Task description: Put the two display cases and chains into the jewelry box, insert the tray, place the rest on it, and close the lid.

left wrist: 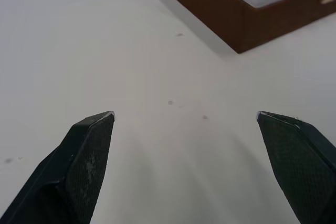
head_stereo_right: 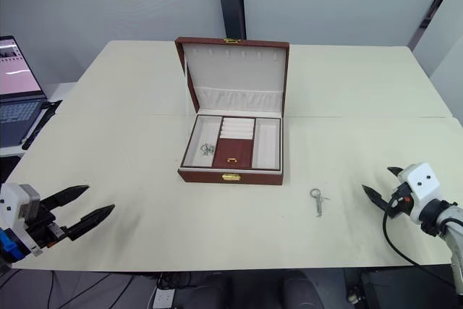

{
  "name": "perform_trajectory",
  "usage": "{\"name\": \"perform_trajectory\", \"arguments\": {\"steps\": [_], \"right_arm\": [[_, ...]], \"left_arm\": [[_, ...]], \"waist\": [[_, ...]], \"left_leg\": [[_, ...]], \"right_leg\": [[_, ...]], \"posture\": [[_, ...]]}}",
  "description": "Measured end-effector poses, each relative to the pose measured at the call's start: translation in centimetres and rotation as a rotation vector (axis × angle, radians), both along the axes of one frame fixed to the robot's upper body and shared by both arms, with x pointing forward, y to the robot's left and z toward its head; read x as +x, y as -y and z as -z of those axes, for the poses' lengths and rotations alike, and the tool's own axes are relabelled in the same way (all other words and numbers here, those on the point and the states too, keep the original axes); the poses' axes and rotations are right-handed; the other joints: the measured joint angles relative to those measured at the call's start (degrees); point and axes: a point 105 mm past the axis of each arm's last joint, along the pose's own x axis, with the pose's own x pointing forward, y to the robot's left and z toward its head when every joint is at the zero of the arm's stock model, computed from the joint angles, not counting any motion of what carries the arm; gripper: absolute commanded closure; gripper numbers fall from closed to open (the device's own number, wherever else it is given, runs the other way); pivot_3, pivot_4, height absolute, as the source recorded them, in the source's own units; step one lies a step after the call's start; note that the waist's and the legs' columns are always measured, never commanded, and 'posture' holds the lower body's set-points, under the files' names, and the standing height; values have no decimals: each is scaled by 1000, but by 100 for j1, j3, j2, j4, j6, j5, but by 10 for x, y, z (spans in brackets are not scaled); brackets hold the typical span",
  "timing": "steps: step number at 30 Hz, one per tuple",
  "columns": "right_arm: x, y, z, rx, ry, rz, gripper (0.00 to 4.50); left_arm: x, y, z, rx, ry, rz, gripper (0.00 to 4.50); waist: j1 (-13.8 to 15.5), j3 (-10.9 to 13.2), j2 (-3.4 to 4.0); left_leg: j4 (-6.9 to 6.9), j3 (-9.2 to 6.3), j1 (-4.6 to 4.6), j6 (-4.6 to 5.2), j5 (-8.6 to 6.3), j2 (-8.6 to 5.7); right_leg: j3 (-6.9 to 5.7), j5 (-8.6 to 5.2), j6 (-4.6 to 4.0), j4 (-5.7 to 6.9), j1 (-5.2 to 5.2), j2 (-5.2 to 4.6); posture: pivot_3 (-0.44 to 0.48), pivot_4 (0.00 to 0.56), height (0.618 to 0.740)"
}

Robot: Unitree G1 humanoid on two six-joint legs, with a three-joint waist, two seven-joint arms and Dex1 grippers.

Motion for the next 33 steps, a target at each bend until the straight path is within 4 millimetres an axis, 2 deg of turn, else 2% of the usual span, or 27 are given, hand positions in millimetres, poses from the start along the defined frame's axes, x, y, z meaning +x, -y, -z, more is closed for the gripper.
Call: {"name": "perform_trajectory", "arguments": {"steps": [3,8,11,15,18,21,28,33], "right_arm": [[0,-6,-4,9,2,-14,30],[-3,-25,-18,38,14,-69,30],[-19,-38,-16,55,-53,-111,30],[-42,-67,-21,93,-128,-201,30],[-54,-84,-23,88,-158,-241,30],[-57,-94,-19,83,-171,-238,30],[-38,-104,1,82,-149,-140,30],[-37,-107,19,69,-201,-129,30]], "left_arm": [[2,25,-8,-25,-3,132,0],[7,80,-36,-43,65,411,0],[9,104,-42,-52,79,517,0],[8,131,-49,-49,79,662,0],[10,142,-55,-48,94,725,0],[12,147,-60,-56,100,743,0],[13,153,-55,-75,73,752,0],[14,157,-55,-75,75,751,0]], "waist": [[16,0,0],[19,-2,3],[23,-1,8],[19,-2,9],[9,-2,8],[1,-2,8],[7,-2,8],[17,-2,7]], "left_leg": [[2,-4,-2,0,0,-1],[2,-2,-2,0,0,-1],[2,-8,-4,0,0,1],[4,-8,-3,0,0,1],[4,-9,-2,0,0,0],[5,-6,-1,0,0,0],[7,-7,-3,-1,1,0],[8,-9,-6,-1,1,1]], "right_leg": [[-3,0,0,0,2,0],[-1,0,0,0,2,1],[-3,0,1,0,2,8],[-1,0,1,2,3,33],[-1,0,1,2,3,43],[0,-1,1,2,2,46],[2,-1,1,2,0,46],[2,-1,1,1,-1,45]], "posture": [[0,150,740],[0,150,740],[0,150,740],[0,150,740],[0,150,740],[0,150,740],[0,150,740],[0,150,740]]}}
